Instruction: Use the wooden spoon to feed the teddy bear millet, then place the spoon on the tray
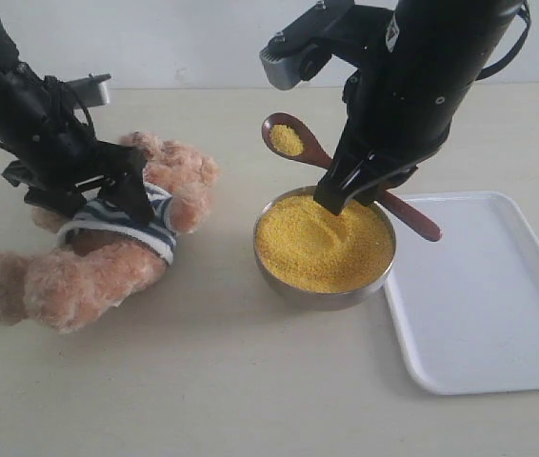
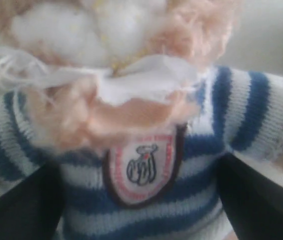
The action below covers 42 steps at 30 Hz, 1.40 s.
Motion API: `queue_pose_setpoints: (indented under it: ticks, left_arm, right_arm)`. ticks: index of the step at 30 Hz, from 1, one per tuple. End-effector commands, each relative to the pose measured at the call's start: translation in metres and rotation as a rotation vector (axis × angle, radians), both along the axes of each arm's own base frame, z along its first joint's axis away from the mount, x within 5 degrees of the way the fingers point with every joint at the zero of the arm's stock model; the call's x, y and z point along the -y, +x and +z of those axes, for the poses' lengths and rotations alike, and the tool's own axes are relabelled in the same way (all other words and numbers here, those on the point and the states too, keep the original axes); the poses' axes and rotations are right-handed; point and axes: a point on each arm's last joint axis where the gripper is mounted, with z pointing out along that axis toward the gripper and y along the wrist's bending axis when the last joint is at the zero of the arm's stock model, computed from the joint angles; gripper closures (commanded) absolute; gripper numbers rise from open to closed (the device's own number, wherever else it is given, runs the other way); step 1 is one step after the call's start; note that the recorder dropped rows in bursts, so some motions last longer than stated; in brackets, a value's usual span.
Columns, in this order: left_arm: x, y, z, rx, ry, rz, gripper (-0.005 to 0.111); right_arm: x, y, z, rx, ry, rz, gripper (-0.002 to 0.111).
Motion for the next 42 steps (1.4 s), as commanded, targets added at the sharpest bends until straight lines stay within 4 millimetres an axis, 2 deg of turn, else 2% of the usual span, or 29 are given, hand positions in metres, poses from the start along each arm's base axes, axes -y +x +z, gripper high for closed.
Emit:
queue_pose_setpoints:
  ticks: [1,6,8,9,10,11,12,16,20,23,29,35,39,42]
  left_arm:
    - [0.013,-0.001,-0.021,-0.062,0.007,-0.025,0.026]
    - [0.035,-0.002,-0.043,-0.075,0.02,-0.067,0.024]
    - [0.038,-0.003,-0.047,-0.091,0.021,-0.056,0.029]
    - [0.037,-0.003,-0.048,-0.093,0.027,-0.051,0.043]
    - [0.037,-0.003,-0.048,-0.093,0.028,-0.051,0.05]
    - [0.037,-0.003,-0.048,-0.093,0.028,-0.051,0.066]
    - [0.037,-0.003,-0.048,-0.093,0.028,-0.051,0.077]
    - [0.037,-0.005,-0.048,-0.108,0.027,-0.066,0.103]
    - [0.036,-0.011,-0.046,-0.173,0.026,-0.093,0.103]
    - [0.035,-0.013,-0.037,-0.173,0.027,-0.109,0.103]
    - [0.034,-0.023,0.009,-0.104,0.004,-0.142,0.103]
    - [0.03,-0.031,0.039,-0.03,0.01,-0.162,0.103]
    - [0.029,-0.033,0.046,-0.013,0.016,-0.168,0.103]
    - [0.025,-0.033,0.045,-0.018,0.089,-0.166,0.103]
  right_arm:
    - [0.001,-0.001,0.006,0.021,0.012,0.004,0.109]
    - [0.001,-0.002,0.006,0.016,0.009,0.002,0.109]
    - [0.001,-0.002,0.006,0.014,0.008,0.0,0.109]
    - [0.002,-0.002,0.006,0.01,0.005,-0.001,0.109]
    - [0.002,-0.002,0.006,0.009,0.005,-0.001,0.109]
    - [0.002,-0.003,0.006,0.007,0.003,-0.001,0.109]
    - [0.002,-0.003,0.006,0.006,0.002,-0.001,0.109]
    - [0.003,-0.004,0.009,0.013,0.008,-0.001,0.109]
    - [0.005,-0.007,0.016,0.035,0.024,-0.001,0.109]
    - [0.006,-0.008,0.016,0.024,0.016,-0.001,0.109]
    - [0.006,-0.008,0.016,0.024,0.016,-0.001,0.109]
    - [0.006,-0.008,0.016,0.025,0.017,-0.001,0.109]
    - [0.006,-0.008,0.016,0.027,0.018,-0.001,0.109]
    - [0.006,-0.008,0.016,0.029,0.014,0.011,0.109]
